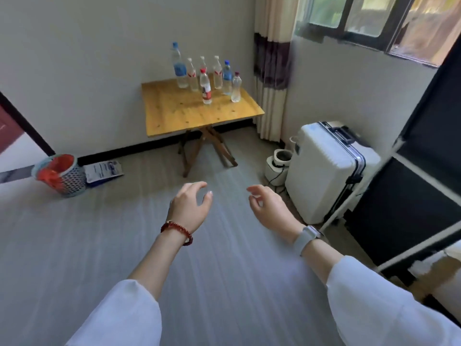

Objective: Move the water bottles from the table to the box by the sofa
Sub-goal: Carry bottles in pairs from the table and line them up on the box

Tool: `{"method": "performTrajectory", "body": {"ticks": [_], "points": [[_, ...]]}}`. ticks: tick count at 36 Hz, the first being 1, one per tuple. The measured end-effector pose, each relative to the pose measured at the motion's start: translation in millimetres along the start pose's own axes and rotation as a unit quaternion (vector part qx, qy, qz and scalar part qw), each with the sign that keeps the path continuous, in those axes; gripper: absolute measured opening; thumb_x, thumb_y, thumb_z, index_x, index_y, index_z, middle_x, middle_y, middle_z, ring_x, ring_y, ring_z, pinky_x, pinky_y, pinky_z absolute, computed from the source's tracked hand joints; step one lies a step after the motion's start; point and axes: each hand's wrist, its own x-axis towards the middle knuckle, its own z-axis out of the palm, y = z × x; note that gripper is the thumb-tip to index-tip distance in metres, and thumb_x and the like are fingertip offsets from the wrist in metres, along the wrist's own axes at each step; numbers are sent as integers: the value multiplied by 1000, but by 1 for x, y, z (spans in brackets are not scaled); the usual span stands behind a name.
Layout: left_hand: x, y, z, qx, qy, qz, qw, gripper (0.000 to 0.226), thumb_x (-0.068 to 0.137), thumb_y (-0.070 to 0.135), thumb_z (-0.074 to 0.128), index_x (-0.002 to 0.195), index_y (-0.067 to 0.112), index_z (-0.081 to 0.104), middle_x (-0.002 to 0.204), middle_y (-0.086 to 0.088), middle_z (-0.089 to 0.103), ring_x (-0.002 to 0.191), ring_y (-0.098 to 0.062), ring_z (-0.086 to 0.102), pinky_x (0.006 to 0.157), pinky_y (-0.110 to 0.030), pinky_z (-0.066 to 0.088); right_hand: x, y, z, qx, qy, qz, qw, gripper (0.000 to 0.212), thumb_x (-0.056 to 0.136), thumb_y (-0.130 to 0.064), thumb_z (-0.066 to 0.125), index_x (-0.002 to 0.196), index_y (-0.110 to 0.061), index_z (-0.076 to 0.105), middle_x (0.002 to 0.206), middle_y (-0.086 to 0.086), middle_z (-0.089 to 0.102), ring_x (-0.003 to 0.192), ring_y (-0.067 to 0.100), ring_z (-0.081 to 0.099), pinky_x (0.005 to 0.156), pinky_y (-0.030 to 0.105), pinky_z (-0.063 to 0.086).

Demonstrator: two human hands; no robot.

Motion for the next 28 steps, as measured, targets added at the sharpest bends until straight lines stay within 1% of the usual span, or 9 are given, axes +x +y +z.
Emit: {"method": "performTrajectory", "body": {"ticks": [5,9,13,16,18,20,23,25,28], "points": [[112,-38,2,2,22,-17,1000,26,87,24,55,110,13,60,116,-6,59,108,-23,54,86,-23,37,122,-11,25,6,-17,-26,999,31,92,-19,44,122,-12,51,121,9,57,109,25,55,95,32,42],[218,-63,-4,-8,37,-14,999,26,87,21,55,111,11,60,115,-8,59,105,-22,54,83,-19,34,233,-23,38,6,-7,-36,999,31,91,-16,44,121,-11,52,121,12,57,110,26,55,95,31,42],[329,-79,-16,-4,46,-9,999,27,88,18,55,111,8,60,115,-10,60,106,-24,54,87,-20,34,346,-48,38,-5,-19,-34,999,32,91,-16,43,122,-10,50,120,14,56,110,29,54,95,34,43],[411,-84,-20,-2,47,-1,999,27,88,17,54,112,6,60,115,-13,59,109,-27,54,93,-26,37,422,-63,30,1,-7,-35,999,33,91,-15,43,123,-11,50,119,13,58,109,28,55,93,31,41],[462,-84,-18,7,44,4,999,28,89,20,53,113,9,59,117,-11,58,109,-26,54,91,-28,39,466,-66,24,1,2,-35,999,32,91,-13,43,122,-10,52,117,13,59,107,28,55,90,29,40],[510,-84,-9,11,40,18,999,28,89,24,52,114,12,58,119,-8,58,109,-24,53,89,-29,41,511,-64,20,3,12,-31,999,32,91,-15,44,121,-11,53,117,13,59,105,27,56,90,29,41],[579,-87,10,3,32,31,999,29,90,25,51,116,13,56,121,-7,56,110,-23,53,89,-29,42,580,-55,15,8,19,-26,999,32,92,-17,43,123,-12,51,120,11,58,103,25,58,87,27,42],[623,-91,24,-4,31,35,999,29,90,25,50,117,14,56,121,-7,56,110,-23,53,87,-28,42,627,-48,13,10,17,-30,999,33,93,-18,42,124,-11,50,122,11,57,105,24,57,85,26,41],[689,-102,43,-8,35,32,999,30,90,25,50,117,14,55,122,-6,55,110,-22,52,87,-28,42,702,-39,13,10,21,-41,999,33,94,-18,42,125,-12,49,123,10,57,109,25,55,89,28,41]]}}
